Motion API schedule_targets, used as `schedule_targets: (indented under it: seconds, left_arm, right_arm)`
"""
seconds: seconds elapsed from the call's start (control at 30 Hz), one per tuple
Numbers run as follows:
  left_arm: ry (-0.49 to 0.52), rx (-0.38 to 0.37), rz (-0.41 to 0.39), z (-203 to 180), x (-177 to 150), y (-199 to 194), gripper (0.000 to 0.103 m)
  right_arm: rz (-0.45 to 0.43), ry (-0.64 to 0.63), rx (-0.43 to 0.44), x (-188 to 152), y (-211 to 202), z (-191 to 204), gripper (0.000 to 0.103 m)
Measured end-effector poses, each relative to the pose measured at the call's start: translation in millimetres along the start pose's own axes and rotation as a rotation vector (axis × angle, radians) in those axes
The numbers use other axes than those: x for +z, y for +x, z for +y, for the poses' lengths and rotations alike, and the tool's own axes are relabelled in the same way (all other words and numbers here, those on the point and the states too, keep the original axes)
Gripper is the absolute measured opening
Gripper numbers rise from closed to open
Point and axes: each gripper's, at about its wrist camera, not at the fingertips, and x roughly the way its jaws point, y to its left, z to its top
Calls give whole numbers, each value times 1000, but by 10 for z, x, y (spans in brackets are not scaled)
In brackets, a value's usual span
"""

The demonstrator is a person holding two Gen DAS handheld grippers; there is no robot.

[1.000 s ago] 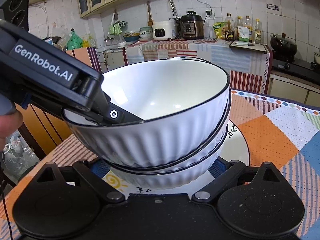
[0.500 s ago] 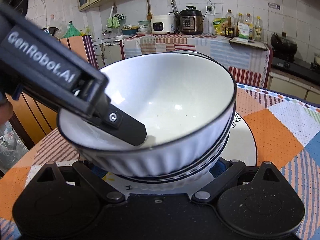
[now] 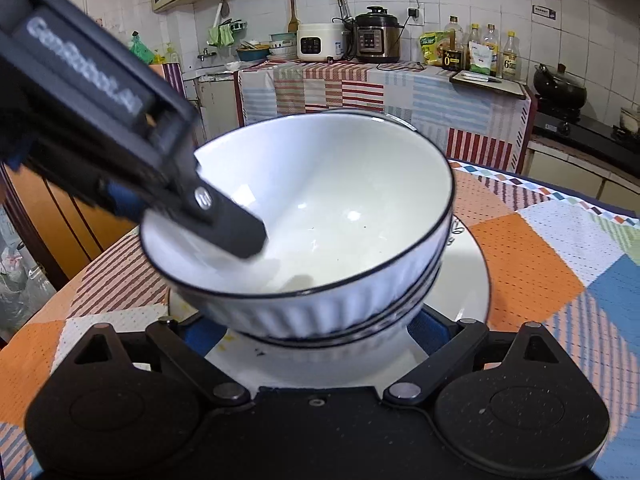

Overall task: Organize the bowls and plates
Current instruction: 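Lower the bowl stack onto the white plate and open the left gripper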

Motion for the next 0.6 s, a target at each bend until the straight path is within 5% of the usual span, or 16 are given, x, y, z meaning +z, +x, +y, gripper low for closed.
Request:
schedule_targets:
  seconds: [0.6]
  left_arm:
    - [116,17,-148,-326,-432,-1162,50]
  right_arm:
    - [-54,110,-123,-62,-1032,-28,98]
